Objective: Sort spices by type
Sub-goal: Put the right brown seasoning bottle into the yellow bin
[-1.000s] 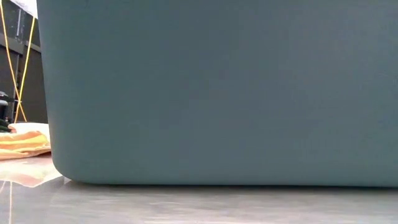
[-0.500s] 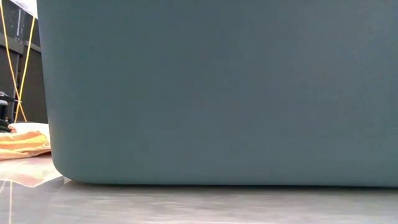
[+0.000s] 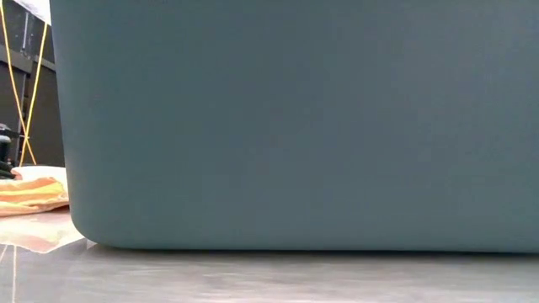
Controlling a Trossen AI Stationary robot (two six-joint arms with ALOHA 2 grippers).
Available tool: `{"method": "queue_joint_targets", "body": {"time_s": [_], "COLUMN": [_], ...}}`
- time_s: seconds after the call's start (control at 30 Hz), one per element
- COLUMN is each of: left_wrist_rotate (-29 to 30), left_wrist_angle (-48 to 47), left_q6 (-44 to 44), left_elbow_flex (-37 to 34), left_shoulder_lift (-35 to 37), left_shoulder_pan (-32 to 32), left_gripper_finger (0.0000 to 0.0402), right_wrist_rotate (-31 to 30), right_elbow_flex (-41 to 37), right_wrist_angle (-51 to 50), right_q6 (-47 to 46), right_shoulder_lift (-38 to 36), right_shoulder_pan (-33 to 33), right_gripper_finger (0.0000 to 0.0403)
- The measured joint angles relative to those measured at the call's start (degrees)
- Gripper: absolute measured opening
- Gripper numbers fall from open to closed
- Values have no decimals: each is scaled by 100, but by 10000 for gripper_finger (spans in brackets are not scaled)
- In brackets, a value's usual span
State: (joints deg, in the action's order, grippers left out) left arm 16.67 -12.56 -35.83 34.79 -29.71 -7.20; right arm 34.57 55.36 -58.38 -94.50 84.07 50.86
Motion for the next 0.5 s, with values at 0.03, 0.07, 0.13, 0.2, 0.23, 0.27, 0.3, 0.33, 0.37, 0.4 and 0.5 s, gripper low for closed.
{"method": "queue_joint_targets", "body": {"time_s": [0.03, 0.07, 0.13, 0.2, 0.23, 0.27, 0.3, 0.33, 0.37, 0.4, 0.5], "left_wrist_rotate": [2, 2, 0, 1, 1, 1, 0, 2, 2, 2, 1], "left_wrist_angle": [0, 0, 0, 0, -1, 0, 0, 0, 0, -2, -2], "left_q6": [0, 0, 0, 0, 1, 3, 4, 4, 4, 4, 5], "left_elbow_flex": [0, 0, 0, 0, 0, 0, 0, 0, 0, 0, 0], "left_shoulder_lift": [0, 0, 0, 0, 0, 0, 0, 0, 0, 0, 2], "left_shoulder_pan": [0, 0, 0, 0, 0, 0, 0, 0, 0, 0, 0], "left_gripper_finger": [249, 249, 249, 249, 249, 249, 249, 249, 249, 249, 249], "right_wrist_rotate": [-6, -12, -80, -135, -143, -141, -141, -143, -147, -154, -158], "right_elbow_flex": [1, 1, 1, 1, 1, 1, 1, 1, 1, 4, 6], "right_wrist_angle": [3, 1, 7, 6, 6, 3, 1, 3, 6, 10, 16], "right_q6": [0, -11, -97, -112, -111, -113, -133, -175, -234, -301, -494], "right_shoulder_lift": [0, 0, -2, -4, -4, -4, -4, -4, -4, -4, -4], "right_shoulder_pan": [1, 1, 1, 0, -10, -23, -25, -25, -25, -25, -25], "right_gripper_finger": [302, 300, 299, 299, 299, 299, 299, 298, 296, 293, 279]}}
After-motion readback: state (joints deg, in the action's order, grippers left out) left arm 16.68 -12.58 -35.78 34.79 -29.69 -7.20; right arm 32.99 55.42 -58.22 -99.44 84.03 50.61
